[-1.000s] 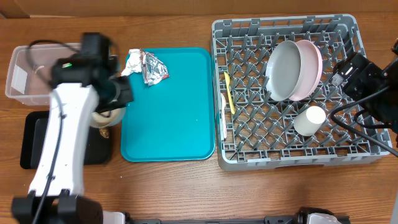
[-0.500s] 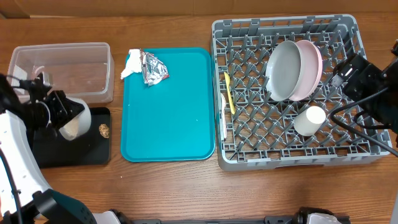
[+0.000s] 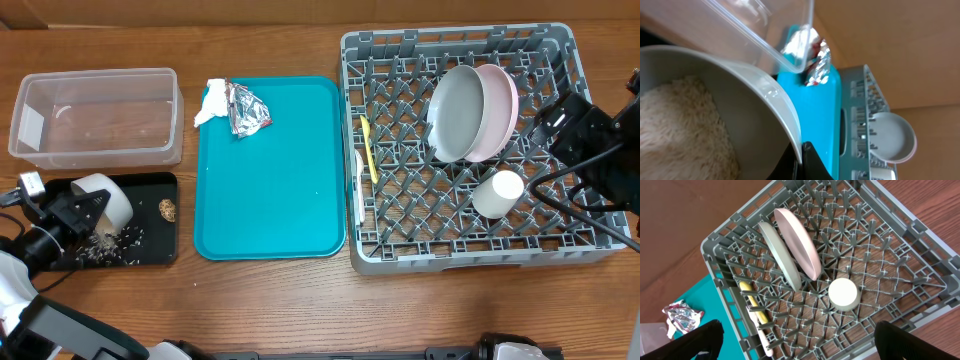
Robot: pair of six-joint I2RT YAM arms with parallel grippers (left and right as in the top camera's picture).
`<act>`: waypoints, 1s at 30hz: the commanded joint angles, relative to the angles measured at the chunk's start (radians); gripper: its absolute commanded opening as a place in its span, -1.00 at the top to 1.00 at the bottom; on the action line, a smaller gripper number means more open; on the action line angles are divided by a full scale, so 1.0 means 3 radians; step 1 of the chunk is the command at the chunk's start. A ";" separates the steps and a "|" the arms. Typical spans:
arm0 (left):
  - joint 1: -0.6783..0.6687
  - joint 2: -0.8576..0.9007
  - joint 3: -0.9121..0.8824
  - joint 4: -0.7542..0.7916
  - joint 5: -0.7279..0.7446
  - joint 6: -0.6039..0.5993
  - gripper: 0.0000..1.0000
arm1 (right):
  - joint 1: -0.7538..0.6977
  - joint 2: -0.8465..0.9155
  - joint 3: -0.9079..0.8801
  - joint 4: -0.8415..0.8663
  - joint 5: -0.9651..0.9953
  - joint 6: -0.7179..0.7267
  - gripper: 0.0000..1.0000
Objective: Sort waste into correct bins and load items into the dishwasher rack
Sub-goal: 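Lift the emptied bowl with the left gripper and carry it toward the rack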
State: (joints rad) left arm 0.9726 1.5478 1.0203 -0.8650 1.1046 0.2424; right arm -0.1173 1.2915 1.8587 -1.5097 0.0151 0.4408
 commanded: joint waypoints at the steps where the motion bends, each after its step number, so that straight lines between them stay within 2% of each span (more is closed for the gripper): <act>1: 0.0098 0.0136 -0.0221 0.0061 0.0734 0.0443 0.92 | -0.0006 -0.0015 0.0020 -0.0028 0.0034 0.0005 -1.00; 5: 0.0308 0.0306 -0.0397 0.0192 0.1166 0.0584 0.92 | -0.0006 -0.0015 0.0020 -0.0056 0.0036 0.0004 -1.00; 10: 0.0482 0.0459 -0.0406 0.0189 0.1265 0.0713 0.92 | -0.0006 -0.0015 0.0020 -0.0060 0.0036 0.0004 -1.00; 12: 0.0491 0.0469 -0.0406 0.0093 0.1460 0.0790 0.92 | -0.0006 -0.0015 0.0020 -0.0060 0.0036 0.0004 -1.00; 18: 0.0491 0.0476 -0.0406 0.0055 0.1289 0.0793 0.92 | -0.0006 -0.0015 0.0020 -0.0061 0.0036 0.0003 -1.00; 24: 0.0491 0.0479 -0.0407 -0.0042 0.1584 0.0913 0.92 | -0.0006 -0.0015 0.0020 -0.0061 0.0036 0.0004 -1.00; 27: 0.0491 0.0474 -0.0406 -0.0187 0.1592 0.0717 0.92 | -0.0006 -0.0015 0.0020 -0.0061 0.0036 0.0004 -1.00; 29: 0.0492 0.0476 -0.0406 -0.0234 0.1469 0.0996 0.92 | -0.0006 -0.0015 0.0020 -0.0061 0.0036 0.0004 -1.00; 30: 0.0492 0.0476 -0.0406 -0.0148 0.1283 0.0909 0.91 | -0.0006 -0.0015 0.0020 -0.0060 0.0034 0.0004 -1.00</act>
State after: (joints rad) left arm 1.1191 1.6852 0.9035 -0.9356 1.5337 0.4805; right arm -0.1169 1.2915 1.8587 -1.5307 0.0154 0.4408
